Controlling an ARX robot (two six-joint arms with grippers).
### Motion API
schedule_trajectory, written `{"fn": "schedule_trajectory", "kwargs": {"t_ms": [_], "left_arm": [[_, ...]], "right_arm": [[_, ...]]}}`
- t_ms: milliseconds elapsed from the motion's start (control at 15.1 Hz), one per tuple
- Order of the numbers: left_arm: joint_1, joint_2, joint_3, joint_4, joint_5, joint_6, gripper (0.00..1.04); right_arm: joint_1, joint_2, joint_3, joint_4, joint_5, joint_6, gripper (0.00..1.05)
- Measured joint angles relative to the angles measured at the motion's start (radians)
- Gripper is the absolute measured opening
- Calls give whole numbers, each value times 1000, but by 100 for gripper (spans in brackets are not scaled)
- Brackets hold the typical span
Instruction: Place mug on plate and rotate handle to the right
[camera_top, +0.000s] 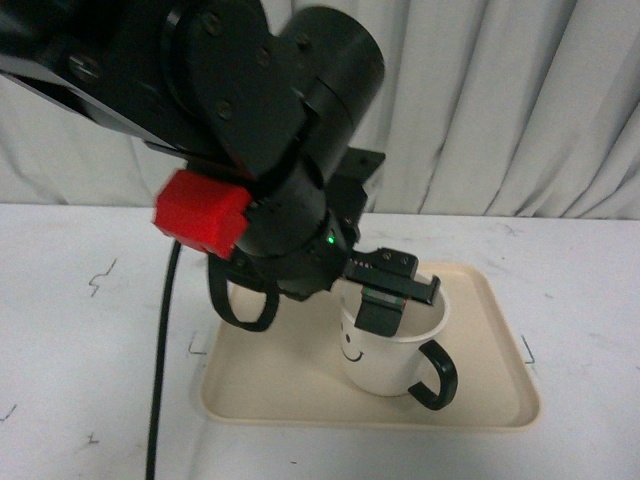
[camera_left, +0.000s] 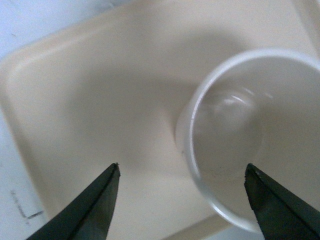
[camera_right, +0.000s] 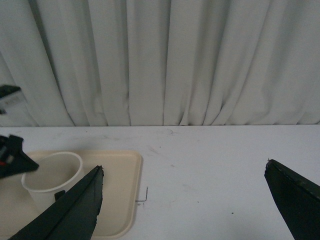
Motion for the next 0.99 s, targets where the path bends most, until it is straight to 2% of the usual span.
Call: {"fn": "schedule_trajectory", "kwargs": {"t_ms": [66, 132, 198, 264, 330, 396, 462, 528, 594, 660, 792, 925, 991], "left_arm": [[29, -84, -60, 69, 16, 14, 88], [50, -145, -106, 128, 40, 23, 96], [68, -230, -162, 193, 55, 35, 99], [71, -263, -191, 315, 12, 42, 95], [64, -283, -301, 650, -166, 56, 85], [76, -312, -461, 881, -289, 62, 74], [188, -437, -771, 1242, -317, 64, 45], [230, -539, -835, 1300, -295, 64, 32], [259, -628, -931, 1302, -237, 64, 14], [278, -653, -990, 1282, -204, 65, 3], [341, -774, -1080, 1262, -158, 68, 2], [375, -819, -1148, 1311, -122, 68, 2], [387, -839, -1185, 1269, -104, 68, 2]], "right_arm": [[0, 0, 0, 0, 0, 0, 98], [0, 0, 0, 0, 0, 0, 98], [0, 0, 0, 0, 0, 0, 98], [0, 0, 0, 0, 0, 0, 98], [0, 0, 0, 1, -3, 0, 98], [0, 0, 0, 0, 1, 0, 98], [0, 0, 0, 0, 1, 0, 98], [0, 0, 0, 0, 1, 0, 98], [0, 0, 0, 0, 1, 0, 98], [0, 0, 0, 0, 1, 0, 98], [0, 0, 0, 0, 1, 0, 98], [0, 0, 0, 0, 1, 0, 98], [0, 0, 0, 0, 1, 0, 98]]}}
